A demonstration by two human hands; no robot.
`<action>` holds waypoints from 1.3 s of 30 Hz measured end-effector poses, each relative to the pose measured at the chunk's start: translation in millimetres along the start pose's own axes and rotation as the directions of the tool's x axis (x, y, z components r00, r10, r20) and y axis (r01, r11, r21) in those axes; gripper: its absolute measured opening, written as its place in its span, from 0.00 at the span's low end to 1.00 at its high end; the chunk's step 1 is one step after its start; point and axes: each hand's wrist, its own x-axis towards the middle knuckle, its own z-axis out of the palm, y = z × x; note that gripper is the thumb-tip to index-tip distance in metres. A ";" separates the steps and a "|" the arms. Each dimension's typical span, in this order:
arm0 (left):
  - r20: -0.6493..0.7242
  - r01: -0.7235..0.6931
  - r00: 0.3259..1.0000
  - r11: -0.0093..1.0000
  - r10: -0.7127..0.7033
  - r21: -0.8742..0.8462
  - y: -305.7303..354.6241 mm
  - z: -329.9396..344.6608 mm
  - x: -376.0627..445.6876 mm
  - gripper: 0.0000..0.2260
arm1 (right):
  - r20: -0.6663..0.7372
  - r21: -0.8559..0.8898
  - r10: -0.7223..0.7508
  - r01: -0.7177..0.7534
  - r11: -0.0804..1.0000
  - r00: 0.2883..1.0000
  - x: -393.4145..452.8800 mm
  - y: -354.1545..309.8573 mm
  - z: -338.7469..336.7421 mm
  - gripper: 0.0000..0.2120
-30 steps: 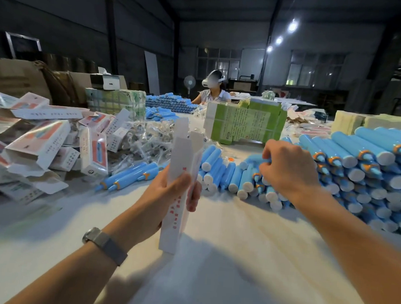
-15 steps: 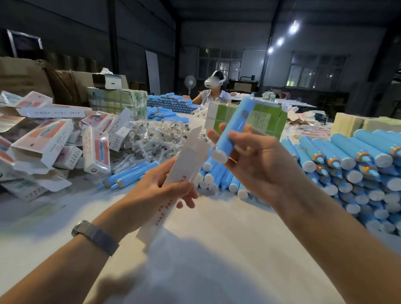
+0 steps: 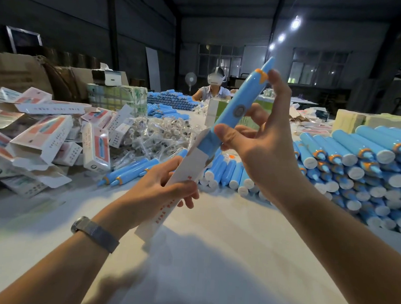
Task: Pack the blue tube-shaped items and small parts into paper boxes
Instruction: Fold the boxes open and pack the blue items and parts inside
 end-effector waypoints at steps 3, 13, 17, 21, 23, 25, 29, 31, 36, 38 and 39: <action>-0.004 -0.003 1.000 1.000 0.003 0.002 -0.9 0.0 1.1 0.17 | 0.052 -0.043 -0.077 0.079 0.996 0.996 -1.2 4.3 -0.1 0.45; -0.002 -0.018 1.000 0.999 0.018 -0.031 -1.6 -2.3 2.2 0.17 | 0.153 -0.183 -0.070 0.098 0.978 0.986 -3.4 19.7 -4.4 0.35; -0.004 -0.020 1.000 0.999 0.020 -0.050 -2.6 -6.4 2.2 0.15 | 0.155 -0.210 -0.050 0.083 0.974 0.987 -14.5 37.3 8.3 0.08; -0.053 -0.014 0.998 1.000 0.015 0.015 -6.1 -9.6 2.0 0.22 | 0.200 -0.197 -0.057 0.097 0.976 0.978 -15.2 43.7 8.2 0.06; -0.169 -0.011 0.985 0.999 0.018 0.044 -8.0 -14.3 1.6 0.19 | 0.146 -0.146 -0.016 0.037 0.989 0.989 -11.4 48.8 10.2 0.08; -0.321 -0.004 0.947 0.999 0.021 0.053 -11.7 -22.1 3.3 0.16 | 0.051 -0.110 0.050 -0.044 0.993 0.997 -2.1 60.5 14.8 0.08; -0.579 -0.062 0.811 0.997 0.082 0.055 -19.8 -37.0 11.5 0.02 | 0.086 -0.369 0.168 -0.125 0.921 0.982 30.9 104.8 40.4 0.07; -0.715 -0.051 0.688 0.992 0.120 0.116 -22.9 -43.5 14.4 0.02 | 0.176 -0.559 0.224 -0.090 0.825 0.958 50.0 128.7 64.5 0.06; -0.836 0.012 0.489 0.956 0.249 0.292 -27.8 -56.8 14.2 0.11 | 0.320 -0.824 0.438 0.019 0.566 0.840 90.4 176.0 133.4 0.15; -0.855 0.013 0.447 0.953 0.265 0.302 -28.6 -57.5 13.3 0.11 | 0.316 -0.882 0.480 0.067 0.466 0.818 96.0 194.2 154.3 0.15; -0.857 0.006 0.436 0.952 0.274 0.307 -28.7 -57.3 13.4 0.12 | 0.318 -0.897 0.496 0.086 0.435 0.808 97.7 202.6 163.4 0.15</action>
